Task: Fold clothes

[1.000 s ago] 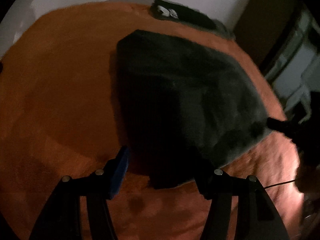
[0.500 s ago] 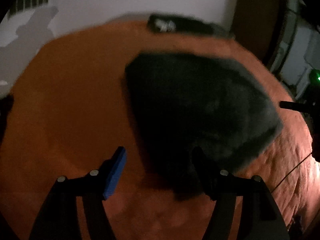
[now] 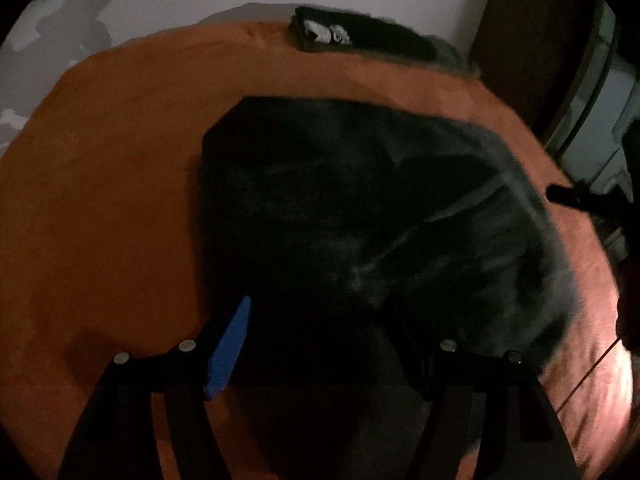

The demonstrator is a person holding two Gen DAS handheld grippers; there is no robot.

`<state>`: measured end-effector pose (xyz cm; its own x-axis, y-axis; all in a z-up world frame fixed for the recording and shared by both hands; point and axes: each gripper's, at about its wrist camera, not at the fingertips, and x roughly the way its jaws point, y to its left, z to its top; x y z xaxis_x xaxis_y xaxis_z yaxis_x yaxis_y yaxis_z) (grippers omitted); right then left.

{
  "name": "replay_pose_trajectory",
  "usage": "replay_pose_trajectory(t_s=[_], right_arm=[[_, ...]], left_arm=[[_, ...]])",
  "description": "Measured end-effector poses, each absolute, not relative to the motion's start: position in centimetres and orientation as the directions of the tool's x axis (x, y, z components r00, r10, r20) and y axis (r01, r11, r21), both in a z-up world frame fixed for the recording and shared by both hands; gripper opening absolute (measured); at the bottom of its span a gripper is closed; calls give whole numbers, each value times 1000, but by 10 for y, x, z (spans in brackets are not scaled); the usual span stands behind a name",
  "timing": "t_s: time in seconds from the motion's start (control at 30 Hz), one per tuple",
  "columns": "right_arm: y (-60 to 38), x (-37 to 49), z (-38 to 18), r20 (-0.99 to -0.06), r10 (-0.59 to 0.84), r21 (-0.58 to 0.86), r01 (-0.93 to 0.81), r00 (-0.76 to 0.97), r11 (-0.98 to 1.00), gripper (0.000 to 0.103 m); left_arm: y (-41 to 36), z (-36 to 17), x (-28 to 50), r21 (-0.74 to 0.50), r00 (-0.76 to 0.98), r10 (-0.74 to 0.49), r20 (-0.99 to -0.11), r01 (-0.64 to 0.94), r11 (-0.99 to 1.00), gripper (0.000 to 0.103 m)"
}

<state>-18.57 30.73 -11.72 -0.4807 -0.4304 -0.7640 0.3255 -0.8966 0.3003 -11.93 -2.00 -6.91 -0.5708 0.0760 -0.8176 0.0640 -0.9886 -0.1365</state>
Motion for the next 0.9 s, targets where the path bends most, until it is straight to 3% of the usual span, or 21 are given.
replay_pose_trajectory(t_s=[0.13,0.27,0.4,0.5,0.67,0.8,0.9], right_arm=[[295,-150,-108,-762,-446,264,404,-469,-876,17],[296,-153,-144,-825,-400,258,364,-399,-895,18],[326,-156,-134,-776,-490,396,298,-398,-869,19],[345,-154,-128,-774,-478,383,294,-416,-876,45],[374,-153,-134,-778,-460,386,253,-427,-887,46],[378,-146,-144,-768,-492,431,237,-411,-871,46],[369,-143,-146,-776,-485,411,260,-402,-874,52]], left_arm=[[-17,-73,-121,-111,-560,60,-827,58,-992,70],[-22,-82,-126,-129,-537,68,-841,78,-989,70],[-35,-75,-120,-152,-546,81,-834,87,-985,70],[-56,-75,-114,-174,-550,85,-830,111,-979,70],[-77,-85,-111,-282,-522,173,-835,138,-949,70],[-77,-88,-108,-285,-514,175,-840,143,-948,70],[-78,-90,-107,-288,-500,180,-847,147,-946,70]])
